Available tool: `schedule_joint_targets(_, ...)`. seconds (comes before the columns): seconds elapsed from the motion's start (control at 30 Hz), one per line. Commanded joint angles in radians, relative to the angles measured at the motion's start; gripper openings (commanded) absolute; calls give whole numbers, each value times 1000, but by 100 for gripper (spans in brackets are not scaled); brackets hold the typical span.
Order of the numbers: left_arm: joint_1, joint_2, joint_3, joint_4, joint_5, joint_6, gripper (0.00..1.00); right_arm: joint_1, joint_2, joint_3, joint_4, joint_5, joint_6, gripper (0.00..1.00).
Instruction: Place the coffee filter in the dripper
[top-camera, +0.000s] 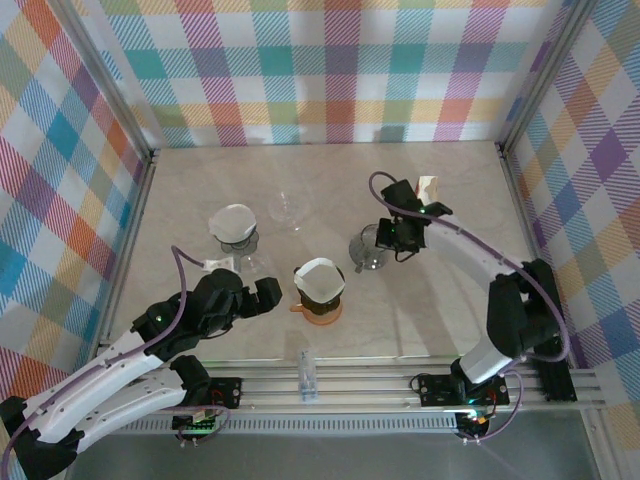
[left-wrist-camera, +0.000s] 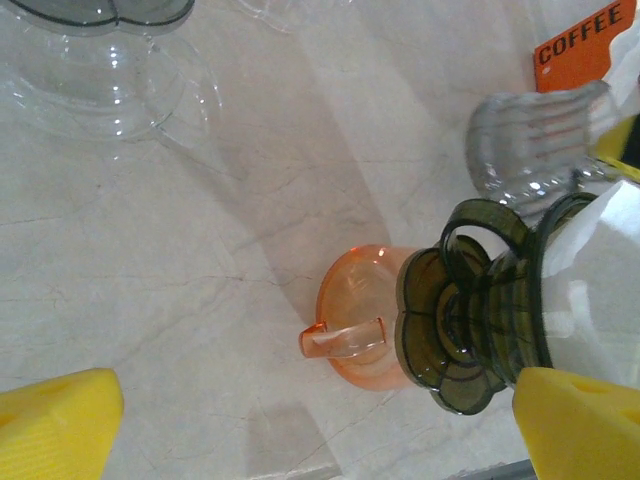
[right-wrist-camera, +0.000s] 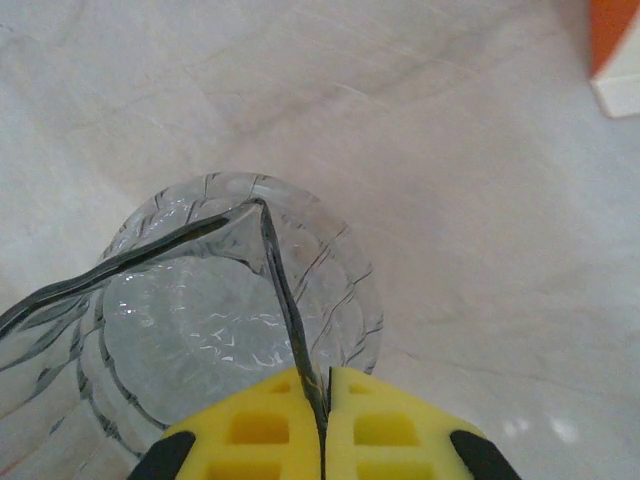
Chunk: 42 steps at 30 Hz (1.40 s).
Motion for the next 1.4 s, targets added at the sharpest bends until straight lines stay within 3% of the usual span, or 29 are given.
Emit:
schedule_joint_targets(0.0, 10, -4, -17, 0, -9, 5, 100, 1, -98, -63, -94, 35, -49, 5)
schedule_joint_targets(0.27, 10, -4, -24, -2, -18, 8, 100, 4, -273, -239, -156, 9, -37, 8)
schedule_joint_targets(0.5, 10, 0, -25, -9, -24, 1, 100, 25, -281, -278, -161, 3, -25, 14)
schedule_joint_targets(0.77, 10, -13, -33, -23, -19, -10, 100, 30, -305, -260, -163, 2, -20, 49)
schedule_joint_targets(0.93, 10, -18, -28, -37, -30, -9, 100, 34, -348, -205, -168, -14, -46, 62)
schedule_joint_targets(1.0, 8, -23, -24, -47, -40, -8, 100, 34, -347, -159, -140, -78, -82, 67)
schedule_joint_targets(1.17, 9, -48, -25, -62, -57, -5, 100, 36, -203, -1, -28, -332, -147, 73)
schedule_joint_targets(1.37, 9, -73, -36, -86, -58, -18, 100, 65, 95, 241, 93, -442, -158, 79)
